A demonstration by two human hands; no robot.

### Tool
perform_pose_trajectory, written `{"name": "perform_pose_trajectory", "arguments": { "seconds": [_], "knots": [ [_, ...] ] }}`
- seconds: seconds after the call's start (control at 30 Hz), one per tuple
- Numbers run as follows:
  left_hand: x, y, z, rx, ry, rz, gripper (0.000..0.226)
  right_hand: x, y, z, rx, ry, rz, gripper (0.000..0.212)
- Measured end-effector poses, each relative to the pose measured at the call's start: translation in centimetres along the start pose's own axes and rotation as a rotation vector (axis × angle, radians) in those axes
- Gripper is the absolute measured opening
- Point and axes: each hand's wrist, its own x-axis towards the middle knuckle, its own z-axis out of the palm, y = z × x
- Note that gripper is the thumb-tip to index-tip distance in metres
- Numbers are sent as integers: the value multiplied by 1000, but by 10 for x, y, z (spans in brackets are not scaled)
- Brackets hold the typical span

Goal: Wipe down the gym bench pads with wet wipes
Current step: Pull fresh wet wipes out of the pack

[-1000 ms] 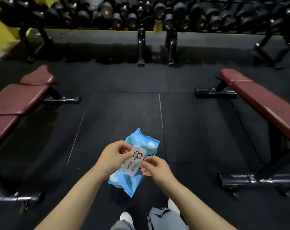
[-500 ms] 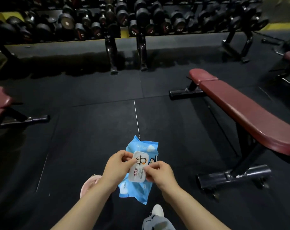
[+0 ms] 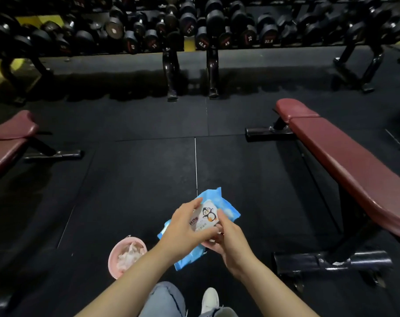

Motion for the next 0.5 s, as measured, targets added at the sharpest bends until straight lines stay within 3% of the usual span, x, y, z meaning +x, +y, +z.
{"name": "perform_pose_trajectory", "arguments": {
  "seconds": [0.1, 0.23, 0.4, 0.5],
  "knots": [
    [-2, 0, -3, 237, -73, 144, 99, 0, 2, 3, 63, 41, -34, 42],
    [4, -1, -6, 368, 6, 211, 78, 1, -3, 1, 30, 78, -100, 45],
    [6, 5, -15, -63, 159, -4, 35, 4, -8, 3, -258, 239, -184, 6],
    [7, 9, -16, -275, 200, -80, 14, 7, -12, -2, -287, 260, -183, 32]
  ]
}}
